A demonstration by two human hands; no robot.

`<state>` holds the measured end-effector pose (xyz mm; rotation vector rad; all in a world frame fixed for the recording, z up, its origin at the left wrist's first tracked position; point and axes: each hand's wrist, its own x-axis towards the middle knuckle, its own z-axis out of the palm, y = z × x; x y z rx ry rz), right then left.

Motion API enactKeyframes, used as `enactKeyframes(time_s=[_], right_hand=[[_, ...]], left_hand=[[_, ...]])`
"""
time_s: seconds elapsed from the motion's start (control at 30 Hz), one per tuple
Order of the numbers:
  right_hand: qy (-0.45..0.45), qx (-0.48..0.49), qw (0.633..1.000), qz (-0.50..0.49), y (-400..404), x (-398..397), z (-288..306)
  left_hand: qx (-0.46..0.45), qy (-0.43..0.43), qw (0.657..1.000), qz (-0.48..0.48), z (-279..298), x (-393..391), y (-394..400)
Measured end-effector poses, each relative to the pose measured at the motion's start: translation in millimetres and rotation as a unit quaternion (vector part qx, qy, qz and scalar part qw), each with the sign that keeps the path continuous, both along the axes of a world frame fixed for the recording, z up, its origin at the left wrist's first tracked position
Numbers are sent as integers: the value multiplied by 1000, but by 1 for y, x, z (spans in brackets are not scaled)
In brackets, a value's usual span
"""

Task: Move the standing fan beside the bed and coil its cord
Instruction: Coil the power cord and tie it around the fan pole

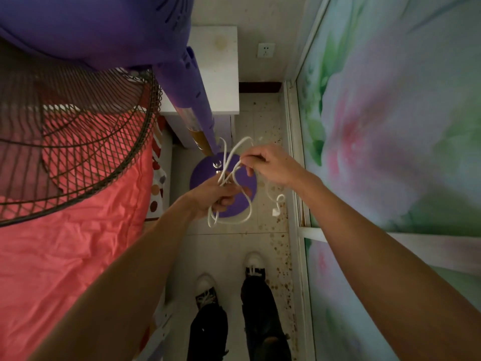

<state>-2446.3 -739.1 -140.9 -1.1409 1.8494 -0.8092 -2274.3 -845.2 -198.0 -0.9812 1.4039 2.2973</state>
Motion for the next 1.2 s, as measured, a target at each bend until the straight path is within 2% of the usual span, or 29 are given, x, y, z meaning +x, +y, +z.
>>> enactKeyframes(time_s=[0.1,0.17,0.3,0.4,0.43,0.53,0.63,0.73,0.97,1.07,1.2], right_hand=[[55,-37,995,-74,3,-7,-5],[81,-47,992,-88,8,-14,-10],[102,17,992,-72,23,-17,-23],[134,34,986,-93,26,1,-30],[104,44,986,-122,25,9,-30],[-94,119,977,-150,21,27,-26],[-197,196,955,-104,24,35,-21],[-271,221,933,-88,25,36,-22],[-325,230,912,-95,35,40,-37],[-292,228,924,-94,37,43,-42],[-251,210,937,-122,34,45,-46]], left_hand=[[-50,-4,998,-32,3,-4,0],[-73,-7,997,-13,1,-1,-4],[30,22,996,79,-5,10,-12],[97,10,990,100,-2,8,-6],[103,-2,988,112,-2,6,-2],[77,-22,986,149,1,-2,12],[49,-29,985,162,2,-4,21],[60,-53,982,173,5,-5,24],[67,-104,983,133,17,-15,28],[44,-119,984,122,17,-19,27],[94,-103,981,134,22,-28,35]])
